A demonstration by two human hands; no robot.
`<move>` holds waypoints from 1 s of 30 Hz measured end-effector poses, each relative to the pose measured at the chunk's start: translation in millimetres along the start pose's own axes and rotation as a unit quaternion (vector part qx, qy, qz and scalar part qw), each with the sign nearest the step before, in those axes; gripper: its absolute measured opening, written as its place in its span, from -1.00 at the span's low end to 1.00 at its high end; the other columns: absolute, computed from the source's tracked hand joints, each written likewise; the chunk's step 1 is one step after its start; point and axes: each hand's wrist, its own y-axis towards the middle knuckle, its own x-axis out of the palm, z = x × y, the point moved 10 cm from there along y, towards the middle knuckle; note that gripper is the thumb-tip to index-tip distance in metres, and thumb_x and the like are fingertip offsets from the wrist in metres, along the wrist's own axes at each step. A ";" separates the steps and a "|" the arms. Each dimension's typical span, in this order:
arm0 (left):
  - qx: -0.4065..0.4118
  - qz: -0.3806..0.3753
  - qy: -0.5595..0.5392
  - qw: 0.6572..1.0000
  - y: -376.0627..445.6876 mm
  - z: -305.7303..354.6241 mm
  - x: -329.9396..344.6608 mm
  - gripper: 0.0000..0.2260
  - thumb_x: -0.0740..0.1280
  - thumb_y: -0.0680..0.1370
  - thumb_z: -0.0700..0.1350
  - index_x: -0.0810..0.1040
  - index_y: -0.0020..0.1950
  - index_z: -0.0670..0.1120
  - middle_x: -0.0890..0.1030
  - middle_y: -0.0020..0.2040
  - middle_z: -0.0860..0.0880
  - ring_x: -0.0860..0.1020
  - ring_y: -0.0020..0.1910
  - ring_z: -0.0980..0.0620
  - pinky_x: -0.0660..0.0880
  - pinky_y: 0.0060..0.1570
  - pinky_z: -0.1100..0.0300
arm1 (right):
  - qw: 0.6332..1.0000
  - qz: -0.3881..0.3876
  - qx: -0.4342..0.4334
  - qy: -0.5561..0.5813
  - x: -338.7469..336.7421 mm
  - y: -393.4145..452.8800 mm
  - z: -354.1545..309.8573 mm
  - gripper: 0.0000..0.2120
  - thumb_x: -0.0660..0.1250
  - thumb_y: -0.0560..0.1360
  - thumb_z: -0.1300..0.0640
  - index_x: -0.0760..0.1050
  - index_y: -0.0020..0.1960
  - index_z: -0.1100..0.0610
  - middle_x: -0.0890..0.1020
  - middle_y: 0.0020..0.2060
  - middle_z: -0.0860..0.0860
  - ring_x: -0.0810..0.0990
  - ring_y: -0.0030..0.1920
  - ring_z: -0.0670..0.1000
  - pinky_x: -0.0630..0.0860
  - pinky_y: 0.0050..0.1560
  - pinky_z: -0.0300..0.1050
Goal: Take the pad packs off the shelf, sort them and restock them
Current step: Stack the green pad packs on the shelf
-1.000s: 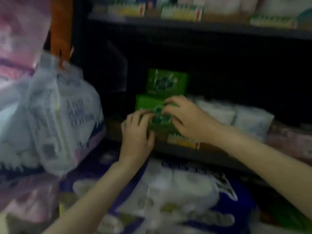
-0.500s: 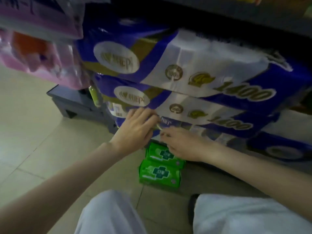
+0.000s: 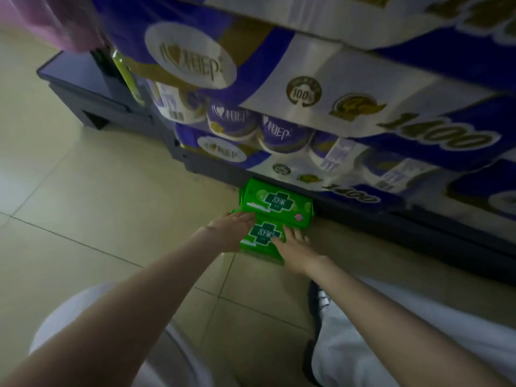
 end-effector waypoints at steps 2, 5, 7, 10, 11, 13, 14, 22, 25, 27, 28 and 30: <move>-0.006 -0.027 -0.002 1.000 10.5 1.2 14.6 -0.24 0.33 0.54 -0.09 -0.12 0.55 -0.10 -0.13 0.56 -0.04 -0.01 0.53 -0.03 0.09 0.46 0.06 | 1.000 0.012 -0.023 0.012 -5.3 2.6 -0.2 -0.41 0.17 0.53 0.29 0.11 0.50 0.02 0.02 0.50 0.19 0.02 0.48 0.29 0.03 0.44 0.16; -0.026 -0.046 0.022 0.998 20.9 6.4 29.7 -0.10 0.42 0.47 -0.02 -0.17 0.54 -0.08 -0.12 0.56 -0.02 0.02 0.51 -0.11 0.19 0.42 -0.01 | 0.993 0.015 -0.085 0.075 -22.8 5.9 2.9 -0.46 0.24 0.52 0.27 0.21 0.46 0.09 0.29 0.39 0.13 0.28 0.39 0.15 0.26 0.37 -0.03; -0.046 -0.029 0.042 0.998 26.9 11.6 30.2 -0.09 0.42 0.46 -0.02 -0.20 0.54 -0.10 -0.05 0.55 -0.04 0.03 0.50 -0.14 0.23 0.38 0.00 | 0.990 0.063 -0.078 0.103 -41.5 12.3 13.9 -0.44 0.21 0.50 0.35 0.20 0.46 0.13 0.24 0.43 0.09 0.27 0.41 0.10 0.26 0.38 -0.04; -0.066 0.002 0.045 0.997 33.5 17.6 25.8 -0.28 0.29 0.55 -0.15 -0.11 0.54 -0.12 0.08 0.51 -0.08 0.05 0.48 -0.16 0.29 0.34 0.04 | 0.989 0.134 -0.026 0.058 -54.6 30.0 31.5 -0.33 0.21 0.50 0.38 0.03 0.52 0.12 -0.02 0.53 0.07 0.05 0.50 0.14 0.07 0.47 0.07; -0.067 0.006 0.044 0.997 35.1 18.2 24.2 -0.34 0.25 0.56 -0.18 -0.07 0.53 -0.13 0.09 0.50 -0.09 0.06 0.48 -0.16 0.30 0.33 0.04 | 0.990 0.133 -0.008 0.036 -51.4 35.7 34.7 -0.28 0.23 0.50 0.37 -0.04 0.53 0.11 -0.11 0.53 0.09 -0.02 0.51 0.15 0.01 0.47 0.11; -0.063 0.005 0.054 0.997 38.3 17.9 23.9 -0.36 0.27 0.56 -0.18 -0.02 0.52 -0.14 0.12 0.49 -0.09 0.07 0.47 -0.17 0.32 0.30 0.04 | 0.990 0.138 0.021 0.005 -44.8 43.4 36.6 -0.20 0.29 0.50 0.32 -0.14 0.54 0.10 -0.20 0.52 0.15 -0.09 0.51 0.19 -0.01 0.46 0.15; -0.059 0.003 0.064 0.996 39.0 16.9 24.5 -0.35 0.31 0.53 -0.16 0.01 0.51 -0.14 0.13 0.48 -0.08 0.09 0.46 -0.17 0.33 0.28 0.04 | 0.987 0.157 0.033 0.002 -44.3 44.6 36.8 -0.18 0.31 0.50 0.28 -0.15 0.54 0.08 -0.20 0.51 0.19 -0.08 0.50 0.22 0.03 0.45 0.15; -0.041 -0.031 0.101 0.994 32.6 13.6 45.2 -0.30 0.35 0.50 -0.15 0.00 0.50 -0.09 0.09 0.50 -0.10 0.03 0.48 -0.17 0.32 0.28 -0.03 | 0.975 0.207 0.064 0.038 -55.7 46.4 39.0 -0.34 0.37 0.49 0.11 0.09 0.46 -0.04 0.17 0.41 0.30 0.14 0.39 0.30 0.41 0.17 0.06; -0.032 -0.042 0.109 0.993 36.3 17.8 38.8 -0.28 0.40 0.47 -0.10 0.05 0.49 -0.09 0.17 0.48 -0.09 0.08 0.46 -0.16 0.34 0.25 -0.01 | 0.981 0.178 0.074 -0.017 -54.7 43.6 35.8 -0.28 0.41 0.44 -0.01 0.09 0.46 0.01 0.39 0.27 0.24 0.27 0.28 0.22 0.31 0.20 0.03; -0.015 -0.076 0.114 0.990 33.9 11.7 31.1 -0.21 0.47 0.39 0.01 0.10 0.49 -0.06 0.27 0.43 -0.07 0.17 0.42 -0.13 0.34 0.25 -0.01 | 0.986 0.138 0.094 0.002 -52.6 34.8 38.7 -0.27 0.43 0.39 -0.09 0.14 0.43 0.02 0.43 0.26 0.20 0.26 0.30 0.23 0.26 0.21 0.04; -0.005 -0.102 0.109 0.989 30.8 5.2 26.6 -0.19 0.49 0.36 0.05 0.13 0.48 -0.05 0.30 0.40 -0.07 0.22 0.39 -0.13 0.36 0.24 -0.01 | 0.988 0.122 0.098 0.022 -55.5 26.9 39.1 -0.28 0.44 0.38 -0.12 0.17 0.40 0.03 0.46 0.25 0.18 0.25 0.31 0.24 0.26 0.21 0.05; 0.012 -0.157 0.101 0.982 18.3 -7.4 9.5 -0.19 0.53 0.31 0.08 0.21 0.45 -0.02 0.36 0.35 -0.08 0.30 0.31 -0.14 0.42 0.21 -0.02 | 0.991 0.093 0.085 0.036 -70.2 8.3 33.2 -0.31 0.42 0.37 -0.17 0.21 0.35 0.05 0.49 0.23 0.15 0.26 0.31 0.26 0.27 0.20 0.07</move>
